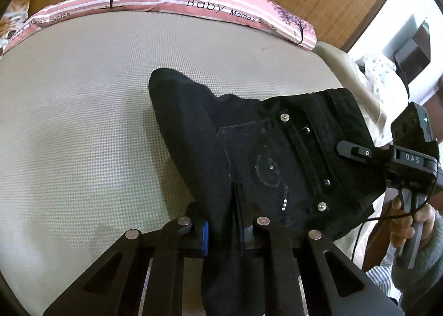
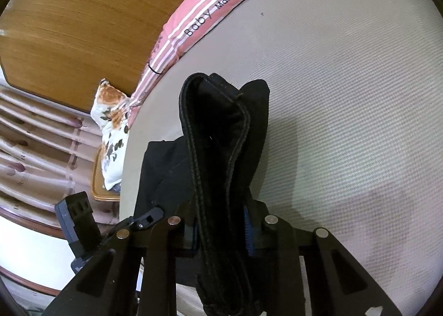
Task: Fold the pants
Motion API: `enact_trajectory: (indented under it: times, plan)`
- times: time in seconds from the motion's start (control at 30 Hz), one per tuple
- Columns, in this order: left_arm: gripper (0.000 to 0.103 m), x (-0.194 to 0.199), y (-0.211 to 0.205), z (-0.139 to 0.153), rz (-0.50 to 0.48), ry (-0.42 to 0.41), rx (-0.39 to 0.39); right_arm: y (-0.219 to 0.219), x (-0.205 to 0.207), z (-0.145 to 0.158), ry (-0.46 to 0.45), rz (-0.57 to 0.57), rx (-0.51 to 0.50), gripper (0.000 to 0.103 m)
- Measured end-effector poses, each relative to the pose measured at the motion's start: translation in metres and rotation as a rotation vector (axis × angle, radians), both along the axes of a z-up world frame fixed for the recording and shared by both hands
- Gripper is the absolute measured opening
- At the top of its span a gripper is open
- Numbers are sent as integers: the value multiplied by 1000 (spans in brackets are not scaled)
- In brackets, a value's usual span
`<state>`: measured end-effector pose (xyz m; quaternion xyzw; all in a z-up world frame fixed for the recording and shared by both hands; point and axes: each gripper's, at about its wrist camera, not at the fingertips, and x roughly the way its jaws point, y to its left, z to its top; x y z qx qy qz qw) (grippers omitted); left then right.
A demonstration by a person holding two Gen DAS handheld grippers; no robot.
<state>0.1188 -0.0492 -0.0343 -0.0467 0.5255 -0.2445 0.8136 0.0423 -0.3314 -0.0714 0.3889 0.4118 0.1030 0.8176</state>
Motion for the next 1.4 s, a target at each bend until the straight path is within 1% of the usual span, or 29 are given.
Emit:
enact_trajectory:
  times: [0.4, 0.77, 1.1, 1.4]
  plan:
    - [15, -4, 21, 6, 43, -12, -20, 21, 9, 3, 5, 36, 27, 23]
    - [15, 5, 43, 22, 95, -52, 0, 45, 40, 6, 1, 92, 64, 23]
    - [15, 33, 69, 33, 150, -87, 24, 71, 84, 20, -19, 140, 65, 23]
    - [15, 65, 86, 33, 186, -109, 50, 86, 124, 28, -19, 171, 56, 23]
